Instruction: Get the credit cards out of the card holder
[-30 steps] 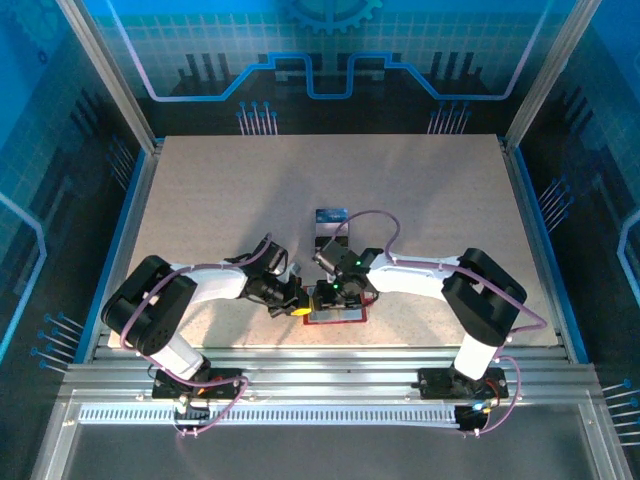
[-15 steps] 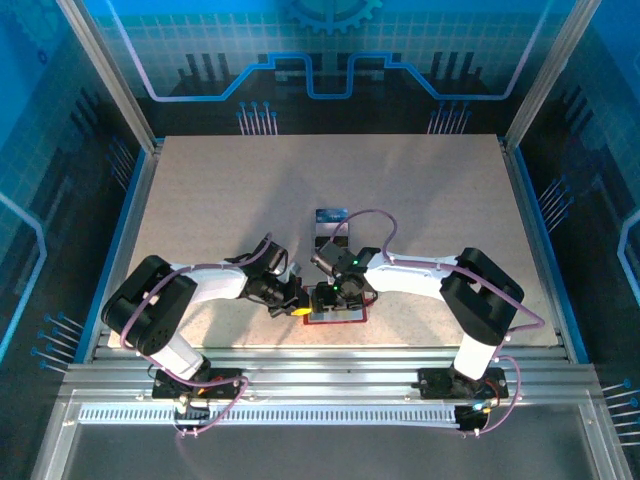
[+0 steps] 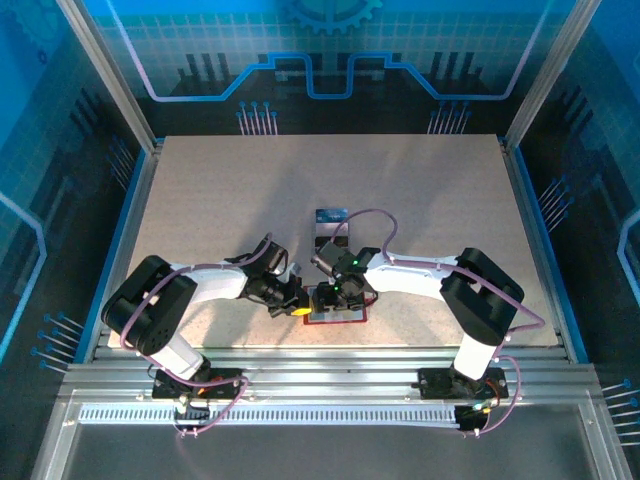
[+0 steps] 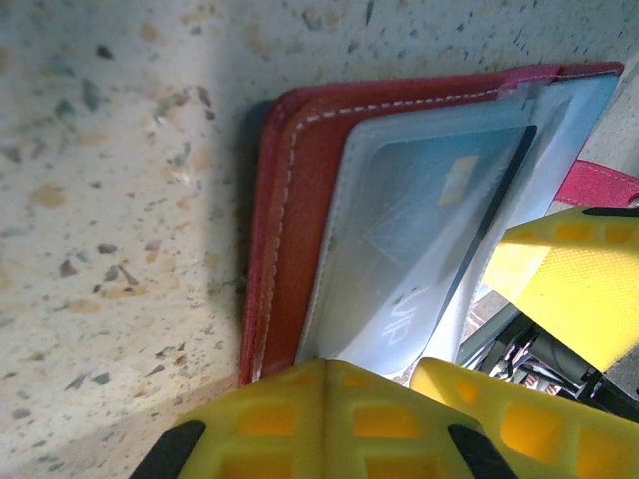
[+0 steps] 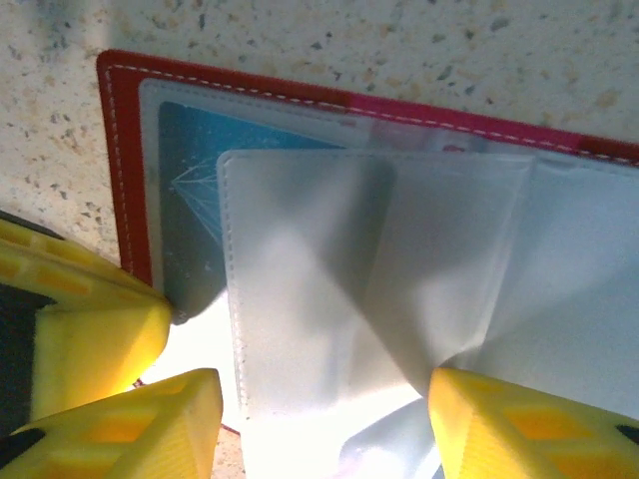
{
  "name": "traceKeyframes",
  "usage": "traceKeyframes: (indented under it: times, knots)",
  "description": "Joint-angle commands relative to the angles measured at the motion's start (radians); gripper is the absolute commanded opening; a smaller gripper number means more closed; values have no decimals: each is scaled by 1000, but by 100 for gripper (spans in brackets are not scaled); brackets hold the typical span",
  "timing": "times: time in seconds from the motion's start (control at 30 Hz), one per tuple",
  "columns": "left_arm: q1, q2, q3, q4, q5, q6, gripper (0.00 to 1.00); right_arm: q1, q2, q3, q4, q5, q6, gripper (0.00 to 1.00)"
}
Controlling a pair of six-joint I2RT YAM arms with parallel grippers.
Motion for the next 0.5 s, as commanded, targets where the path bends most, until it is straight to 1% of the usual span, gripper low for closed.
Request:
traceKeyframes:
  times: [0.0, 0.47]
  knots:
    - [-5, 10, -7, -41, -35, 12, 1, 11, -20, 16, -81, 69, 12, 59]
    - [-5, 4, -14, -35, -35, 7, 1, 6, -52, 40, -147, 107, -4, 59]
